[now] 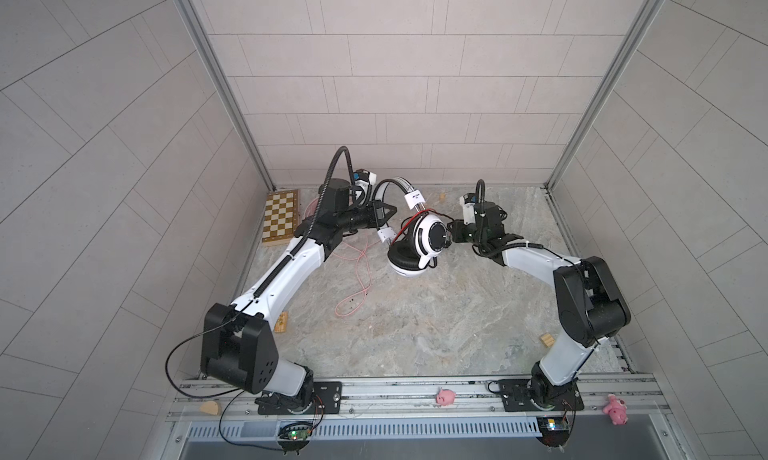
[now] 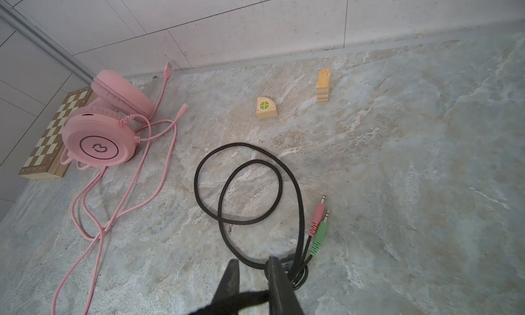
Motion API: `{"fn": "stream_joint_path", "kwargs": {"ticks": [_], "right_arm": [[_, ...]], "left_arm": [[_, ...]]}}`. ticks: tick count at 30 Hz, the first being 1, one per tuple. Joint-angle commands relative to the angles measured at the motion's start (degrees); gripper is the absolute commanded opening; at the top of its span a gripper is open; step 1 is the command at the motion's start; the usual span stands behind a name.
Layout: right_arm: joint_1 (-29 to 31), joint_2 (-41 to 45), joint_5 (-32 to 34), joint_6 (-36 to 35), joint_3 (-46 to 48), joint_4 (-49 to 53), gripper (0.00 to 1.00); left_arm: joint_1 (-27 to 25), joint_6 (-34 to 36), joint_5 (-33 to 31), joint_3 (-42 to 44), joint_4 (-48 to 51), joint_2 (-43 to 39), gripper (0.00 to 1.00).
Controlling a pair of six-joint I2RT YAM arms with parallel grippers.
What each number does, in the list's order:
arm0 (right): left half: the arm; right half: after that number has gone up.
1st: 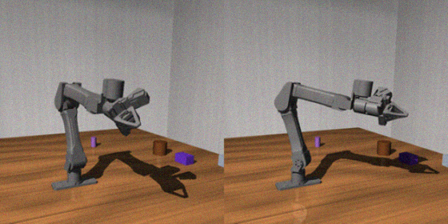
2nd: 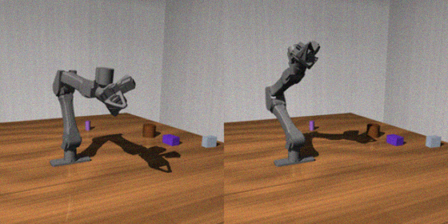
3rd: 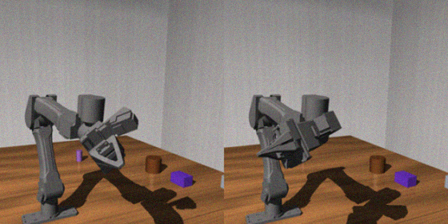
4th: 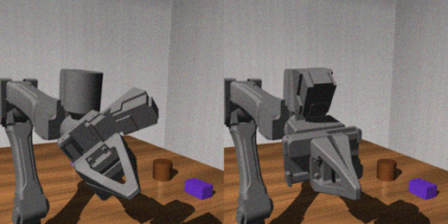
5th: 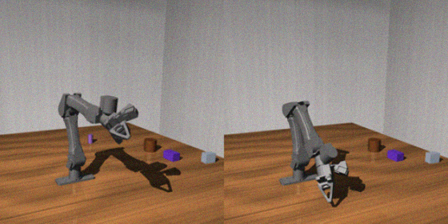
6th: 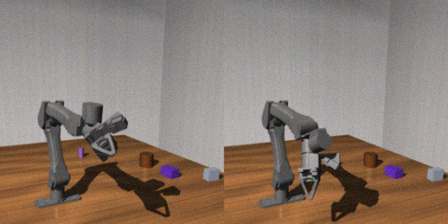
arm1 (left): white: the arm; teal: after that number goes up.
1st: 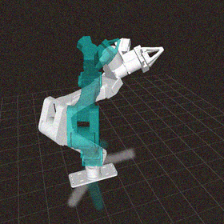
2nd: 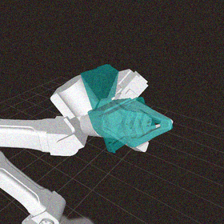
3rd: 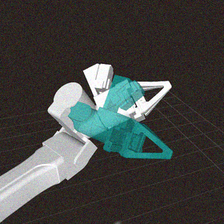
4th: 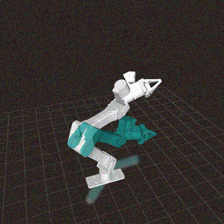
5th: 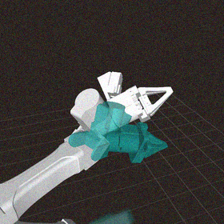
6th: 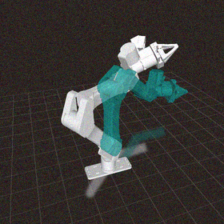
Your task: Wrap the headphones
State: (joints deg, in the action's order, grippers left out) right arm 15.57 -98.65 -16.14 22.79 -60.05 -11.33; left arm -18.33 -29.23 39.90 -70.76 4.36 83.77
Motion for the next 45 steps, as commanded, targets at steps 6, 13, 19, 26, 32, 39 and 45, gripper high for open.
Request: {"fn": "stream_joint_path", "kwargs": {"ticks": [6,13,19,26,32,39,45], "right_arm": [[-0.1,-1.0,-5.4,2.9,3.3,-8.9,0.21],[0.2,-5.6,-8.1,4.7,3.3,-18.5,0.43],[1.2,-13.2,-11.4,7.3,-0.1,-26.5,0.51],[2.9,-18.6,-10.0,4.9,-4.3,-30.9,0.58],[3.3,-23.8,-11.7,5.2,-8.7,-37.5,0.60],[4.8,-25.1,-11.7,2.4,-10.4,-40.8,0.64],[5.0,-21.9,-7.9,-0.7,-4.2,-45.7,0.64]], "left_arm": [[0.5,-3.4,2.6,0.4,-6.1,-2.9,0.00],[0.3,-4.7,3.6,-0.3,-5.9,-1.4,0.00],[0.4,-4.7,3.8,-0.4,-5.8,-1.2,0.00],[0.4,-5.0,4.0,-0.6,-5.7,-0.8,0.00],[0.4,-4.8,4.3,-0.8,-5.2,-0.3,0.00],[0.5,-3.6,4.0,-1.5,-3.5,0.4,0.00],[0.7,-3.7,4.1,-1.6,-3.4,0.6,0.00]]}}
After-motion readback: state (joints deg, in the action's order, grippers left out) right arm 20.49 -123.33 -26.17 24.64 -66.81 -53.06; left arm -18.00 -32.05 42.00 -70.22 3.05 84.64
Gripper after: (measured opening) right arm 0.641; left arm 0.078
